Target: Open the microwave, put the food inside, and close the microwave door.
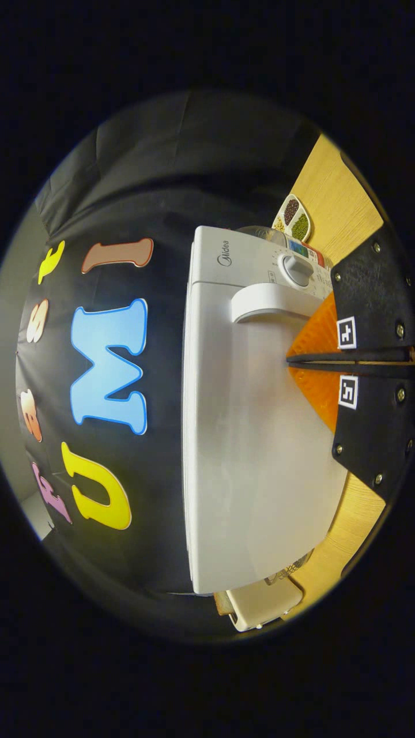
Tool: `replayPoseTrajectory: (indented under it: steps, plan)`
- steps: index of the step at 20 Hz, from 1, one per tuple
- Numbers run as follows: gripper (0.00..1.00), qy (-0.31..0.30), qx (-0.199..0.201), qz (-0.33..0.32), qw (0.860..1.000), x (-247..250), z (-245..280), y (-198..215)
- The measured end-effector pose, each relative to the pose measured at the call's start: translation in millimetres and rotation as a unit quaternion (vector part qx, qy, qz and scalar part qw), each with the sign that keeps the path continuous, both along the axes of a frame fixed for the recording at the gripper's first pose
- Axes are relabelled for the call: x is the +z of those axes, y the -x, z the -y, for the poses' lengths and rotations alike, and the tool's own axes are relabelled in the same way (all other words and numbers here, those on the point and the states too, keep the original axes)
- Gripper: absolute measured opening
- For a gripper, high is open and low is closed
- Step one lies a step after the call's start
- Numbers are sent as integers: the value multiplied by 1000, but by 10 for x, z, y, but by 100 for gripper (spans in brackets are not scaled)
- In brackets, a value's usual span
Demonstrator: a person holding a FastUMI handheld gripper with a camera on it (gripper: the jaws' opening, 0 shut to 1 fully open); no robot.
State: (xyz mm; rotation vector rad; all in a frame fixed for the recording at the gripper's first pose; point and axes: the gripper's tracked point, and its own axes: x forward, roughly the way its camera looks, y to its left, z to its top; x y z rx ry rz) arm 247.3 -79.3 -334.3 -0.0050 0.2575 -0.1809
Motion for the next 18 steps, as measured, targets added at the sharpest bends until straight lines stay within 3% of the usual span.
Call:
replayPoseTrajectory:
  steps: [6, 12, 16, 18]
  plan:
    - [2, -31, 31, 13, 999, 318, -141, 363]
    - [2, -59, 55, 53, 995, 1308, -345, 1131]
    - [2, -77, 76, 46, 993, 1735, -433, 1510]
    - [2, -73, 62, 61, 994, 2001, -334, 1623]
